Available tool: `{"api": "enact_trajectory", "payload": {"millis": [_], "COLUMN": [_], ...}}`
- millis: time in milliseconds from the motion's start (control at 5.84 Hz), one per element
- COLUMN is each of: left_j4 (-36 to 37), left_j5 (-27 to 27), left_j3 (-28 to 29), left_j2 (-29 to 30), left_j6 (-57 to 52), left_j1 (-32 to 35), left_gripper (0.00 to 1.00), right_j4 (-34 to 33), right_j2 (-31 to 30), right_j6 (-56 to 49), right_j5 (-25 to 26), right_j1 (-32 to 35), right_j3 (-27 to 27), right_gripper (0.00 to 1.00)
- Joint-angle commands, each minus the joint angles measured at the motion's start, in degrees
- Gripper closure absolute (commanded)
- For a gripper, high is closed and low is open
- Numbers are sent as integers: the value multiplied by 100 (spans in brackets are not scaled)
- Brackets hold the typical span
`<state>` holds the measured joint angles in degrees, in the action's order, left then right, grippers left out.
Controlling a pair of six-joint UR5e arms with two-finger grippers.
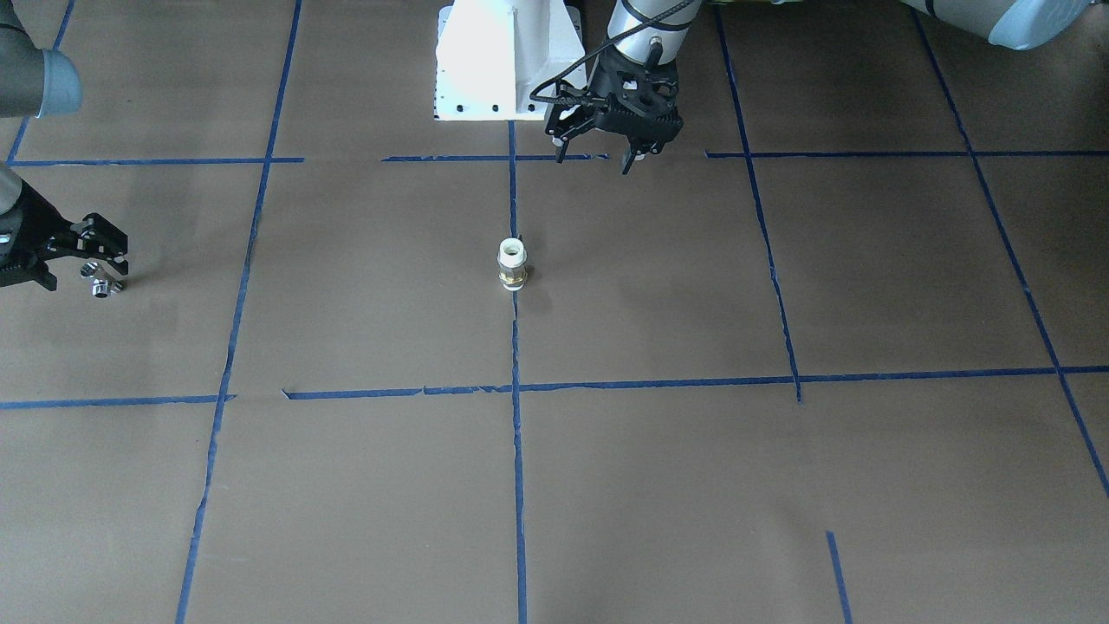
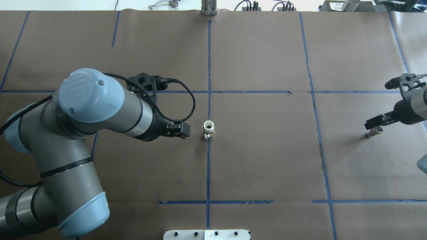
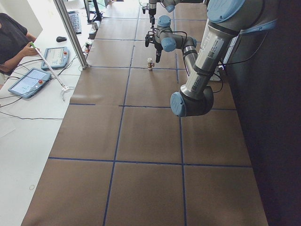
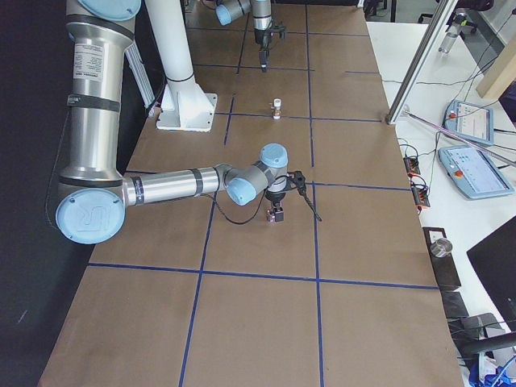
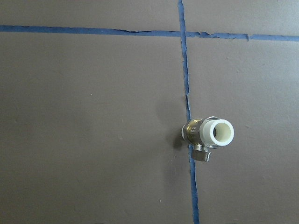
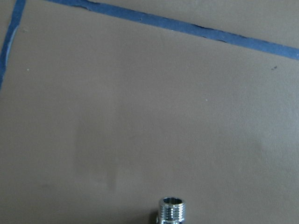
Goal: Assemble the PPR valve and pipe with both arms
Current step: 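Withdraw the left gripper while the right gripper grasps the chrome tee fitting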
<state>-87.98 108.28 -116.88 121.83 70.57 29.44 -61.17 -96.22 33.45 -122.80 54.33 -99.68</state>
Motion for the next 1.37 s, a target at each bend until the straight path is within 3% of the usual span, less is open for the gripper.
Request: {"api": "enact_trajectory", "payload": {"millis": [0,171,342,514,856,1027,1199], "left_j4": [0,0,0,0,0,0,0], "left_j5": [0,0,0,-9,0,0,0], "left_j3": [-1,-1,-10,-10,-10,-54,-89], "left_j2": [-1,-1,-1,-1,-1,-10,-10], "left_j6": [0,0,0,26,27,27,27], "left_j1": [0,0,0,0,9,9,35], "left_gripper": [10,10,10,10,10,10,10], "right_j4": [0,0,0,0,-35,-52,-70], "right_j2": [-2,-2,-11,-2,42,59,521], "right_j6": [3,12,12,-31,38,1004,2337], "right_j5": [-16,-16,-25,53,10,27,89], "right_j1": [-80,-89,-80,-80,-80,-306,-787], "right_j3": [115,115,107,72,-303,-829,-1043], "right_gripper": [3,33,83,100,100,100,100]}}
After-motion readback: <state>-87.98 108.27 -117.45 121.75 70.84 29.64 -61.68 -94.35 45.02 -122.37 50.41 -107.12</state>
